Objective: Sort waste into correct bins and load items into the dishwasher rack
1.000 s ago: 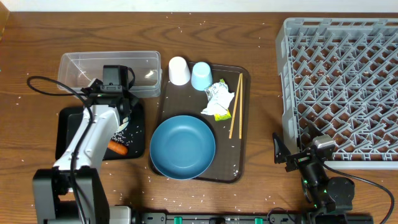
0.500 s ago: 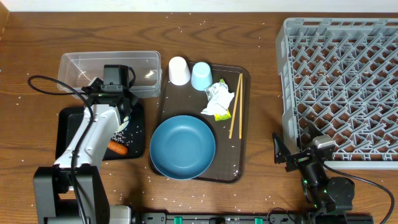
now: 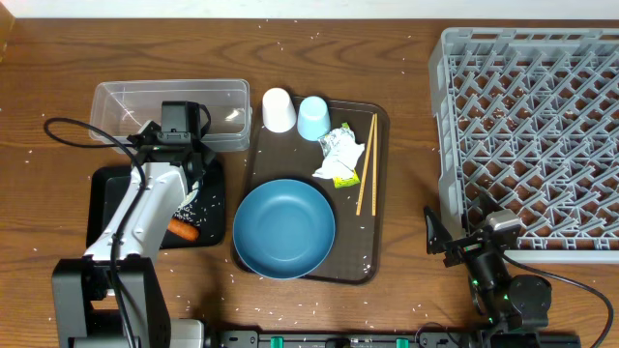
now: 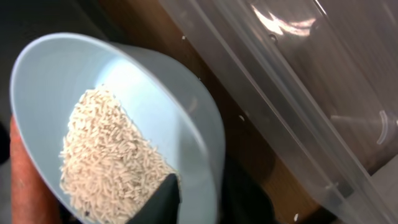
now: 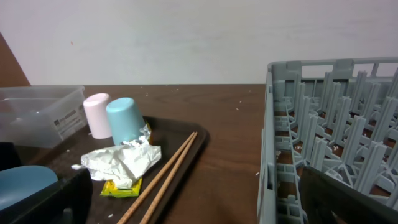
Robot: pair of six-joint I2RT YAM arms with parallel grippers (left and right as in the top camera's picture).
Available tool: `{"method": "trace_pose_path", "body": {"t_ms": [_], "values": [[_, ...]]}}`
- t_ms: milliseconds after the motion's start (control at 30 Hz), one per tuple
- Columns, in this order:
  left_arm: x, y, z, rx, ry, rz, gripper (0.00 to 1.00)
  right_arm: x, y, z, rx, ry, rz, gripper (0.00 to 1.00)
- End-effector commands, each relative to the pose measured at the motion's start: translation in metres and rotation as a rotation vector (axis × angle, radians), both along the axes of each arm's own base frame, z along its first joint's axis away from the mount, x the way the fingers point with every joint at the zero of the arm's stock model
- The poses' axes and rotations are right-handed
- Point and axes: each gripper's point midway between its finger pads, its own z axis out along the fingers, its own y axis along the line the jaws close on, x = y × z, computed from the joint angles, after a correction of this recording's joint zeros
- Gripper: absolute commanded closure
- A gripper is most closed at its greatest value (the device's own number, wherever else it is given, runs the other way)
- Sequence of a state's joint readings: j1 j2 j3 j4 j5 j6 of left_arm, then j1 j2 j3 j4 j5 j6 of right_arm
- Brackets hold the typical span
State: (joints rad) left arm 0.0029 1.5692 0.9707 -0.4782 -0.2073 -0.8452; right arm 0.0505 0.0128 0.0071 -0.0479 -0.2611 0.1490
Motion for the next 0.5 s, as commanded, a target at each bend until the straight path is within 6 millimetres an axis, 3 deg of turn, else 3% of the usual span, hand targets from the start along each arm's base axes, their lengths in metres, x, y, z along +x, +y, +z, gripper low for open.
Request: {"method": "trace_pose_path", "body": {"t_ms": [0, 67, 233, 300, 333, 467], "values": [[-0.0070, -0.0006, -0.0109, -0.007, 0.035, -0.003, 0.89, -0.0005, 0.0016, -0.0008, -0.008, -0.001, 0.007, 0.01], [-0.0075, -0.0006, -0.0111, -0.007, 0.038, -0.004, 0.94, -0.0006, 0.0016, -0.0009, -0.008, -0.001, 0.007, 0.01], [-0.0076, -0.0006, -0.0111, -0.001, 0.042, -0.017, 0.93, -0.0006, 0.0016, -0.0009, -0.008, -0.001, 0.007, 0.01], [-0.0076, -0.0006, -0.0111, 0.003, 0.044, -0.025, 0.73, -0.0006, 0.0016, -0.0009, -0.008, -0.001, 0.007, 0.01], [-0.0076, -0.0006, -0.0111, 0.005, 0.046, -0.031, 0.68, -0.0006, 0.0016, -0.0009, -0.008, -0.001, 0.007, 0.01], [-0.0102, -0.0025, -0.0126, -0.004, 0.059, -0.041, 0.62, -0.0005, 0.0016, -0.0008, -0.008, -0.001, 0.007, 0.01]]}}
